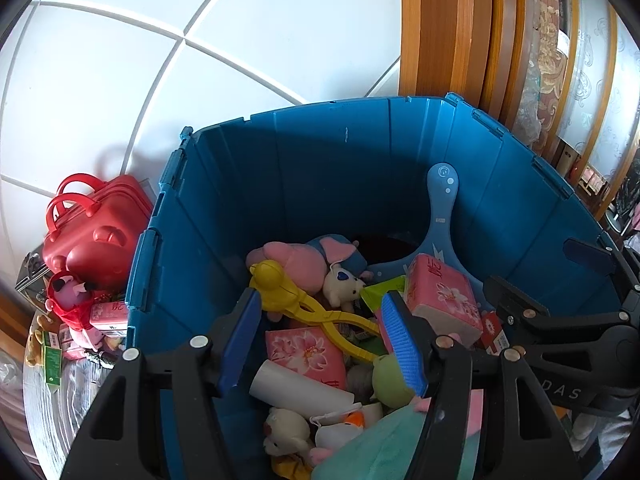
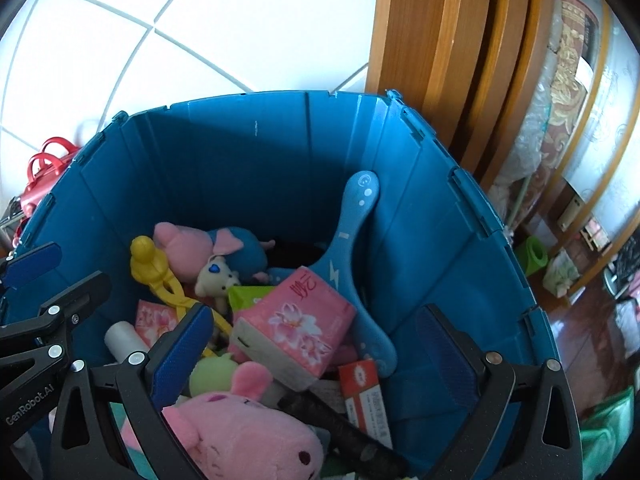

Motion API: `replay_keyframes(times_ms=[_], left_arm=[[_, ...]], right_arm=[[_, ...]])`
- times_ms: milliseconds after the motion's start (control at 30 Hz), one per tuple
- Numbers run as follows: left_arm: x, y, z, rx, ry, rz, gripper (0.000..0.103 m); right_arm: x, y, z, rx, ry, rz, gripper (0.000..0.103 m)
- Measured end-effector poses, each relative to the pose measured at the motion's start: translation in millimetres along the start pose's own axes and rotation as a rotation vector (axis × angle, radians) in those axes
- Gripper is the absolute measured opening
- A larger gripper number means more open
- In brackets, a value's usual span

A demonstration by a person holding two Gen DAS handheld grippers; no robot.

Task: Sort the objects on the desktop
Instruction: 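Move both grippers back over the remaining items on the bed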

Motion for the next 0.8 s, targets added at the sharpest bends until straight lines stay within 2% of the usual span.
replay_keyframes(times_ms=[267,433,567,633,700,800], left_arm=[[-5,17,-32,0.037,-0.051,-0.104,0.062],[3,37,-77,0.043,-0.13,-0.147,0.062],[22,62,-118,0.02,-0.204,-0.157,0.062],[32,79,-140,0.004,-0.254,-0.168,0.067],[44,100,-163,-0.029,-0.318,-0.184,0.084],[65,133,-194,-0.1,-0.408,-0.206,0.091]], right_arm=[[-8,0,-27,-0.063,-0.105,0.019,0.103],[-7,-4,-52,-0.182,-0.188,0.064,0.103],[-5,-4,-77,-0.199,-0.28,0.075,0.103],[-4,-2,-91,-0.202,-0.31,0.09,0.103],[-2,5,-108,-0.222,-0.346,0.093,0.103],[1,27,-136,-0.272,-0.396,0.072,0.103]])
Point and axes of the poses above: each gripper's, at about its wrist camera, not at the fingertips, and z roughly the way its jaws point, y to its left, x to its underside, the point moved 1 cm from there along z, roughly the way its jaws point, and after that the axes turned 3 degrees about -z, right-handed, at the moved point
